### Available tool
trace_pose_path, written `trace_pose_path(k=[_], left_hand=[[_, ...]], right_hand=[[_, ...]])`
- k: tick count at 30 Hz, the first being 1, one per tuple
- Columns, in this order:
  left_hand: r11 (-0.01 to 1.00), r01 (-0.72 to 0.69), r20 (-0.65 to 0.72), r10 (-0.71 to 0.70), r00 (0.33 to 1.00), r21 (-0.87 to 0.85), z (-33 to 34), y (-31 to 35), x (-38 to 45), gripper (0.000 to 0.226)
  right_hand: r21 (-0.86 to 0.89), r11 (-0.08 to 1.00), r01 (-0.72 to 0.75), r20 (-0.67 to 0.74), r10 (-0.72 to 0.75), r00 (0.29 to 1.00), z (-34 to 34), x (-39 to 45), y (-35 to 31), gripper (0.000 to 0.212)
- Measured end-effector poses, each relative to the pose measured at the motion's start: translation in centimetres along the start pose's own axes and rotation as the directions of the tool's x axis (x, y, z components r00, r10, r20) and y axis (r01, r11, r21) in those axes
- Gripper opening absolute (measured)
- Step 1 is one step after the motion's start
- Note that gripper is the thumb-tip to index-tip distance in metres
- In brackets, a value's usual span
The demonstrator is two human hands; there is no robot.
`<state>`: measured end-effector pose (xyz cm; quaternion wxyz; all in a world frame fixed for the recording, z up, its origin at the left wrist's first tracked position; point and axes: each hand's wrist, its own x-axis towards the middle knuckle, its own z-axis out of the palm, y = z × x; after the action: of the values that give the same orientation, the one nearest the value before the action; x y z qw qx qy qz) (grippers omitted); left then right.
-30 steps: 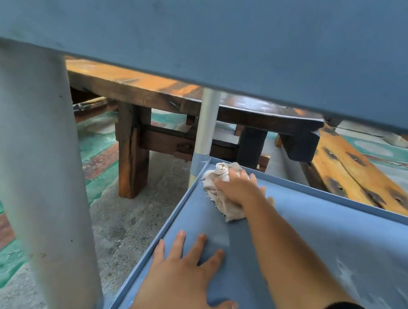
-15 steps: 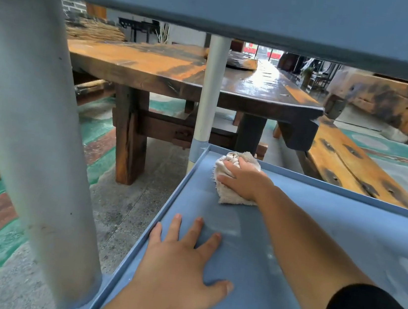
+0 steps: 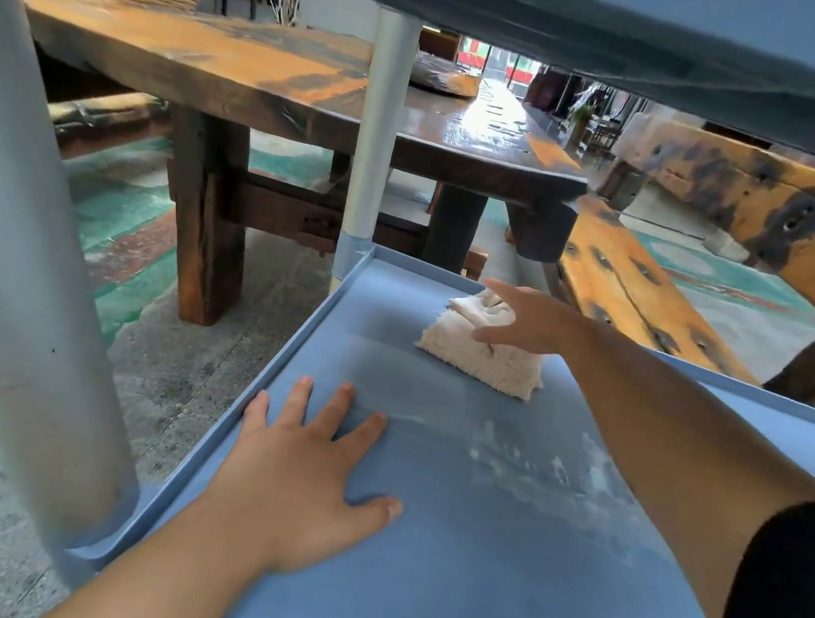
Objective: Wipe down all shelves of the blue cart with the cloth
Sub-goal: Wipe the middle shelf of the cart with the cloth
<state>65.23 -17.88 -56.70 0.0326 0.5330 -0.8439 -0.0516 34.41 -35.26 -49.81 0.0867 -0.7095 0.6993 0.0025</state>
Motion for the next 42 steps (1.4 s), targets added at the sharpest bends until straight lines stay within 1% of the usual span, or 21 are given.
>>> trace_pose_path(k=[2,4,5,6,8,11,15,17,18,20,21,22,23,24,25,26,27,30,32,35,42], left_hand=[[1.0,0.002,-0.006,-0.002,1.0,-0.008,0.0,0.1,-0.1,0.089],[1.0,0.004,-0.004,-0.004,1.0,-0.015,0.1,0.2,-0.1,0.088],[1.0,0.001,0.001,-0.001,1.0,-0.019,0.1,0.3,-0.1,0.088],[1.0,-0.001,0.0,0.001,1.0,-0.021,0.1,0.3,0.1,0.088],[1.0,0.005,0.001,-0.005,1.0,-0.014,0.1,0.1,0.3,0.087],[1.0,0.005,0.02,-0.005,1.0,0.001,0.1,0.2,0.2,0.087],[1.0,0.019,0.039,-0.02,0.999,0.021,0.0,0.0,0.5,0.088],[0.999,0.018,0.058,-0.019,0.998,0.027,-0.3,0.0,0.5,0.088],[0.999,0.015,0.068,-0.017,0.998,0.03,-0.4,0.1,0.4,0.087],[0.999,0.011,0.075,-0.013,0.997,0.035,-0.5,0.2,0.4,0.087],[0.999,0.011,0.076,-0.014,0.997,0.036,-0.5,0.3,0.4,0.087],[0.999,0.009,0.077,-0.012,0.997,0.04,-0.5,0.3,0.3,0.086],[0.999,0.005,0.077,-0.009,0.997,0.044,-0.5,0.3,0.3,0.086],[0.999,0.004,0.079,-0.008,0.997,0.047,-0.5,0.3,0.3,0.086],[0.999,0.002,0.079,-0.006,0.997,0.046,-0.4,0.4,0.3,0.087],[0.999,0.002,0.076,-0.005,0.997,0.041,-0.4,0.4,0.2,0.087],[0.999,0.002,0.069,-0.005,0.998,0.036,-0.3,0.4,0.2,0.088],[0.999,-0.002,0.051,0.0,0.999,0.039,-0.1,0.4,0.3,0.088],[0.999,0.001,0.038,-0.003,0.999,0.038,-0.3,0.3,0.6,0.088],[0.998,0.004,0.081,-0.009,0.997,0.056,-0.3,0.3,0.6,0.087],[0.998,0.013,0.077,-0.019,0.997,0.067,-0.3,0.4,0.6,0.086]], right_hand=[[-0.237,0.961,0.14,-0.114,-0.171,0.979,1.7,-1.1,1.4,0.086],[-0.301,0.939,0.168,-0.159,-0.223,0.962,3.7,-0.8,1.7,0.077],[-0.278,0.949,0.15,-0.152,-0.197,0.968,4.3,-0.4,1.7,0.074],[-0.235,0.965,0.121,-0.128,-0.154,0.98,4.5,0.1,1.6,0.074],[-0.171,0.984,0.044,-0.06,-0.055,0.997,4.4,0.8,1.4,0.084],[-0.15,0.982,-0.117,-0.085,0.105,0.991,4.7,-0.1,0.3,0.091],[-0.049,0.904,-0.424,-0.12,0.416,0.901,5.1,-1.1,-2.6,0.098],[-0.006,0.866,-0.5,-0.065,0.499,0.864,3.7,-1.9,-4.5,0.107],[0.036,0.853,-0.521,-0.005,0.522,0.853,2.9,-2.3,-5.1,0.111],[0.071,0.872,-0.484,0.171,0.467,0.867,1.3,-2.9,-5.9,0.115],[0.048,0.889,-0.456,0.22,0.436,0.873,0.4,-3.2,-5.9,0.117],[0.003,0.902,-0.432,0.206,0.422,0.883,-0.3,-3.4,-5.8,0.123],[-0.069,0.92,-0.386,0.121,0.392,0.912,-0.8,-3.6,-5.3,0.127],[-0.155,0.936,-0.316,0.005,0.32,0.947,-1.0,-3.7,-4.8,0.129],[-0.222,0.947,-0.233,-0.06,0.225,0.972,-0.7,-3.8,-4.5,0.128],[-0.237,0.955,-0.178,-0.074,0.165,0.984,0.0,-4.0,-4.2,0.122],[-0.199,0.964,-0.176,-0.055,0.168,0.984,1.0,-4.0,-4.0,0.112],[-0.035,0.947,-0.32,0.022,0.321,0.947,3.6,-3.8,-4.2,0.094],[-0.006,0.926,-0.376,-0.005,0.376,0.926,4.3,-3.5,-4.5,0.093],[-0.022,0.919,-0.393,0.029,0.394,0.919,4.3,-4.2,-5.3,0.096],[0.032,0.93,-0.365,0.007,0.365,0.931,6.1,-7.6,-6.4,0.102]])
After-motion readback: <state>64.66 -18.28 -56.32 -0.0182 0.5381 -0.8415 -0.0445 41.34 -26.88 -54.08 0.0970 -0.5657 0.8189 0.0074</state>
